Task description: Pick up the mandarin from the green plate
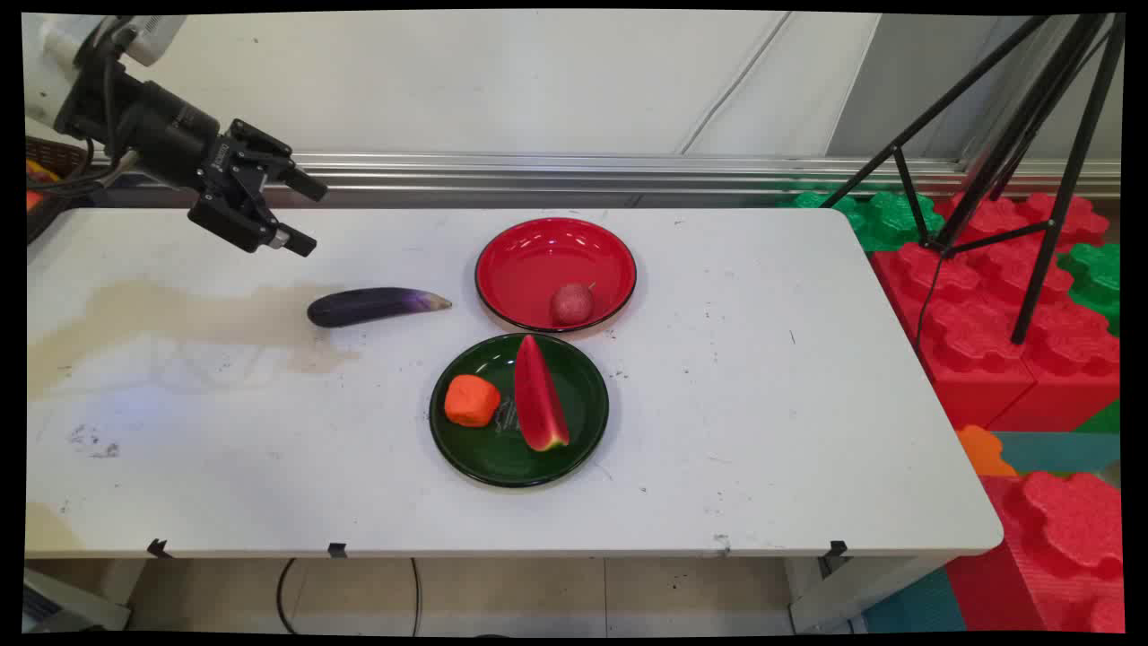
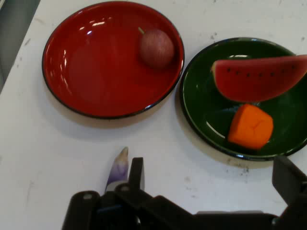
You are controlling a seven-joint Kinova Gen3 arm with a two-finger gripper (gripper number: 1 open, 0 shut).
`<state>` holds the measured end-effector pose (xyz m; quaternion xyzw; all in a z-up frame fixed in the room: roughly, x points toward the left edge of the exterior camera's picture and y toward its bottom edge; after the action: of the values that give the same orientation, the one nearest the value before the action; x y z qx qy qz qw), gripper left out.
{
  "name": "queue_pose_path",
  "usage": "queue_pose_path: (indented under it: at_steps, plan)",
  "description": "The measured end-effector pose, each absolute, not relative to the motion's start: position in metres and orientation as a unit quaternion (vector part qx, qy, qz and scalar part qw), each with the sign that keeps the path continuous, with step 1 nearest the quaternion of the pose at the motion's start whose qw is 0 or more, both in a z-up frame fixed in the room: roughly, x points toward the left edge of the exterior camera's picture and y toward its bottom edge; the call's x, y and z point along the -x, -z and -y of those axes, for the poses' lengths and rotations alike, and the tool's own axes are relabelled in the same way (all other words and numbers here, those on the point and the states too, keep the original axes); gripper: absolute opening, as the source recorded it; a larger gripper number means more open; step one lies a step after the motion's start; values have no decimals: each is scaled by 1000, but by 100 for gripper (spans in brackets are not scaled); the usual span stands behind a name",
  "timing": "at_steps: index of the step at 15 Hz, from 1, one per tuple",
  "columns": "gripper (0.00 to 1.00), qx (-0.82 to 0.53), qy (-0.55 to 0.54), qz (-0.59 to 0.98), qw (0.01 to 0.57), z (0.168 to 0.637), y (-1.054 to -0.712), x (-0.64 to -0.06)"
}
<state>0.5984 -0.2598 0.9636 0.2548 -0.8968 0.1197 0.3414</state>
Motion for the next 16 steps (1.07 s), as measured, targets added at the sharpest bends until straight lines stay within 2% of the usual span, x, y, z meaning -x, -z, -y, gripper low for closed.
queue_pose_path:
  at_steps: [9,16]
  plan:
    - [100,-209,-114,905,353,262,-957,-558]
    - [100,-182,-91,916,345,271,-919,-510]
